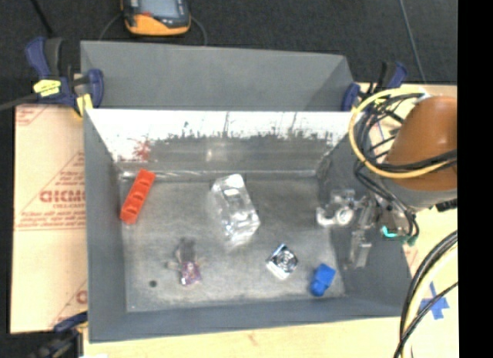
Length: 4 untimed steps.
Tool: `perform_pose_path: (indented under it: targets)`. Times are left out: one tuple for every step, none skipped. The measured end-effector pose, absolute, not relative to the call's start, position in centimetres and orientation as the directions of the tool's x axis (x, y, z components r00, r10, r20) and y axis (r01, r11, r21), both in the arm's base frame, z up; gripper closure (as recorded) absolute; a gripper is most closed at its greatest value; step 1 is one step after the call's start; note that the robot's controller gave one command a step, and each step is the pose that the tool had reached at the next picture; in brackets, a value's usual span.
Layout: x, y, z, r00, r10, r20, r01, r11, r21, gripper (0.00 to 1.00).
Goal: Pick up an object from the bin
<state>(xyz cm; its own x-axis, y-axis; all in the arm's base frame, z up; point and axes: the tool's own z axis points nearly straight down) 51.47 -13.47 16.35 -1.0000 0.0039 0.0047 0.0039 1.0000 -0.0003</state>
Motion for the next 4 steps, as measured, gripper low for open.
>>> perform_pose_path:
  targets:
    - [48.2,-12.9,7.8,-0.976,-0.219,-0.004,-0.219,0.976,-0.001,0.00]
    - [48.3,-12.7,8.1,-0.974,-0.225,-0.008,-0.225,0.974,0.000,1.00]
    - [49.4,-13.1,18.5,-0.978,-0.208,-0.010,-0.208,0.978,-0.006,1.00]
    - [51.6,-13.5,25.8,-0.979,-0.201,-0.012,-0.201,0.980,-0.006,1.00]
